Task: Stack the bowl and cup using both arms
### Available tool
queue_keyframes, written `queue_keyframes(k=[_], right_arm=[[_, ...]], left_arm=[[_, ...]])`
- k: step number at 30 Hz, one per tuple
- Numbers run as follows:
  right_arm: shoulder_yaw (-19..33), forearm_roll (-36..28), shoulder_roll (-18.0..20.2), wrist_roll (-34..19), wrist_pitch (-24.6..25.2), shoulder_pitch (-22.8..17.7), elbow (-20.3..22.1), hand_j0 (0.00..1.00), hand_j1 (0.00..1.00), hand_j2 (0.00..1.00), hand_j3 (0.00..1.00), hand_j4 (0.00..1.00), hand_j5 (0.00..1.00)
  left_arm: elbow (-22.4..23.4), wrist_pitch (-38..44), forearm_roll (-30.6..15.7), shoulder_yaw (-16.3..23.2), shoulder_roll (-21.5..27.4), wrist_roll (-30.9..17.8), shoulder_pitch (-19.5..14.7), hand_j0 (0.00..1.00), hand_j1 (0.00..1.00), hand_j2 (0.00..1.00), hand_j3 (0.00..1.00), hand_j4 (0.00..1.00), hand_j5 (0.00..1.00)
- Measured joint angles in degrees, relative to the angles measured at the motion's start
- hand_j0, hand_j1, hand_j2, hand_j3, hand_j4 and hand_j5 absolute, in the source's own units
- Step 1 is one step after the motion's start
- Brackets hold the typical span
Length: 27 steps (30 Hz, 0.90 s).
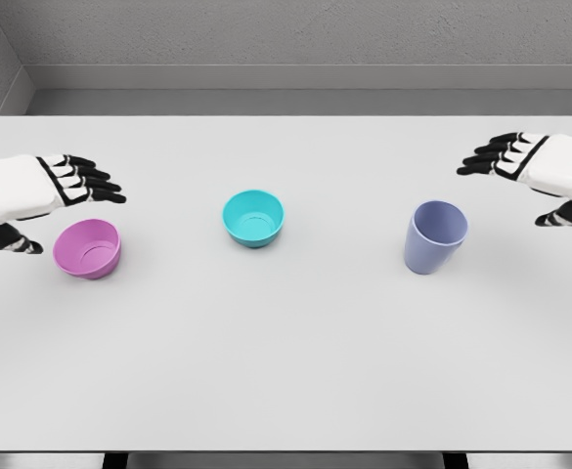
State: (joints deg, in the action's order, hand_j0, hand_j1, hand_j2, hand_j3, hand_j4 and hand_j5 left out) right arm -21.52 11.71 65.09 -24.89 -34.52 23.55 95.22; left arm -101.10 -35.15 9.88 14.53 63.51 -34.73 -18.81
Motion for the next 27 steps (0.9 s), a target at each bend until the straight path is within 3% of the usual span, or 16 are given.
queue_keyframes(k=[5, 9, 15, 21, 27], right_arm=[[-0.58, -5.76, -0.85, -0.94, 0.74, 0.0, -0.96, 1.0, 1.0, 1.0, 1.0, 1.0, 1.0], [-0.82, -7.67, -1.37, -1.06, 1.05, 0.0, -1.31, 1.0, 1.0, 1.0, 1.0, 1.0, 1.0], [-0.99, -7.86, -2.23, -1.12, 1.02, 0.0, -1.4, 1.0, 1.0, 1.0, 1.0, 1.0, 1.0], [-1.07, -8.2, -3.35, -1.2, 1.2, 0.35, -1.89, 1.0, 1.0, 1.0, 1.0, 1.0, 1.0], [-4.06, -8.29, -4.73, -5.33, 2.91, 6.77, -3.87, 1.0, 1.0, 1.0, 1.0, 1.0, 1.0]], left_arm=[[0.72, -0.01, -0.93, 2.36, 0.11, -0.24, -0.97, 1.0, 1.0, 1.0, 1.0, 1.0, 1.0], [2.22, 0.03, 0.37, 6.47, -0.06, -0.27, -5.27, 1.0, 1.0, 1.0, 1.0, 1.0, 1.0], [4.39, -0.01, 2.16, 11.74, -0.13, -0.29, -5.63, 1.0, 1.0, 1.0, 1.0, 1.0, 1.0], [6.84, 0.0, 3.3, 13.65, -0.37, -0.29, -5.8, 1.0, 1.0, 1.0, 1.0, 1.0, 1.0], [9.38, 0.0, 3.88, 14.16, -2.09, -0.29, -7.21, 1.0, 1.0, 1.0, 1.0, 1.0, 1.0]])
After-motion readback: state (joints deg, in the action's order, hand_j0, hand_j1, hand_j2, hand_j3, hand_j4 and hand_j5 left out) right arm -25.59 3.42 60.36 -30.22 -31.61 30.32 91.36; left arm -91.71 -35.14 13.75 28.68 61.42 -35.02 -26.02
